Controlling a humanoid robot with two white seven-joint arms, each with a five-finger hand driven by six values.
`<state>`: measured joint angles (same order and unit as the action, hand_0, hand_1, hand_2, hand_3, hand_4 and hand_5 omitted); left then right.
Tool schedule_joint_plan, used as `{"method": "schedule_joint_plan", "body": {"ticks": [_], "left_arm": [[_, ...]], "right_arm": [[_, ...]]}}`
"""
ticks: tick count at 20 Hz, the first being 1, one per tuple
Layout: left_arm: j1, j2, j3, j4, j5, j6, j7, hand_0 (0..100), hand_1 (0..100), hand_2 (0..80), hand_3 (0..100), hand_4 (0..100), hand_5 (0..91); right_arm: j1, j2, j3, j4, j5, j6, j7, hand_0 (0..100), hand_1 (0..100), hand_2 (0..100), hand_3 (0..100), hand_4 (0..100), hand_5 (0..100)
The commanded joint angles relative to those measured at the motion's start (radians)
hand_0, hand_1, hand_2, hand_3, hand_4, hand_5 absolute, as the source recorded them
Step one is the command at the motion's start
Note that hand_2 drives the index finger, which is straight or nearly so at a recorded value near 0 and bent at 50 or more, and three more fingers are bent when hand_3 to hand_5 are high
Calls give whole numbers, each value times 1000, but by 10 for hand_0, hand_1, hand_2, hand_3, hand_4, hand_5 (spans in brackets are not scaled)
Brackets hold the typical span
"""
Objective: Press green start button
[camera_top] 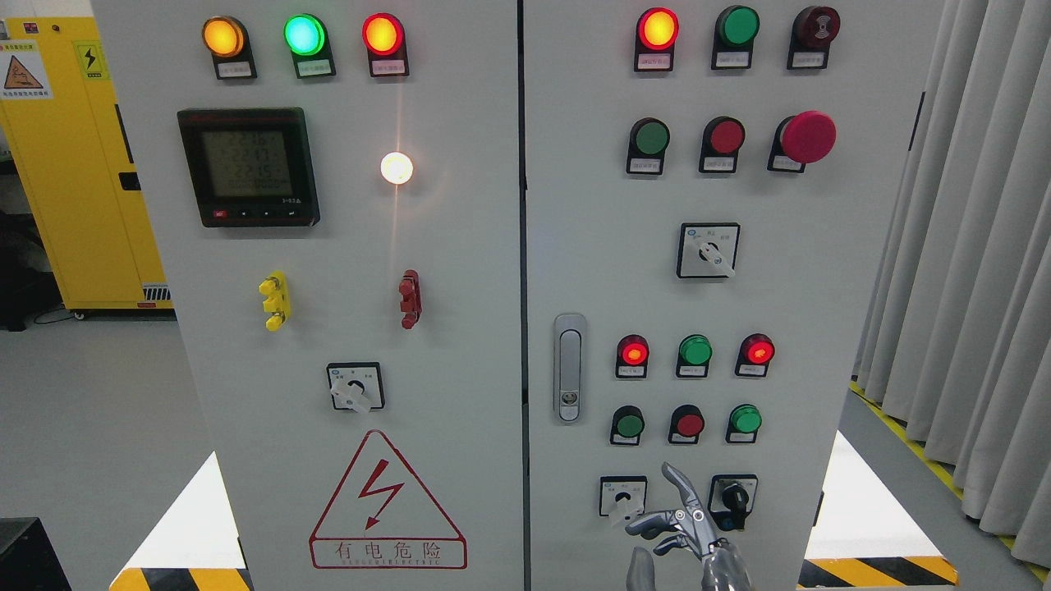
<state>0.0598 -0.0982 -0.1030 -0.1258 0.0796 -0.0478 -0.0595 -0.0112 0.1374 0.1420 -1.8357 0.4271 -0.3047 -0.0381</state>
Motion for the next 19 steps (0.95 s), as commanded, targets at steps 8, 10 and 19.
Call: {"method": "schedule_joint_plan", "body": {"ticks": [8, 10, 19], "left_arm": [[0, 0, 0, 0, 0, 0, 0, 120, 556, 0, 0, 0, 0], [0, 0, 0, 0, 0, 0, 0, 120, 556, 0, 0, 0, 0], [-1, 0, 0, 0, 0, 0, 0, 120, 556, 0, 0, 0, 0]], "right_arm": [[8, 2, 56, -8, -122, 6, 17, 669, 656, 0, 0, 0, 0], [13, 2, 54, -10, -120, 6, 17, 654, 656, 0, 0, 0, 0], [23, 2, 57, -10, -120, 2, 17, 607, 659, 0, 0, 0, 0]]}}
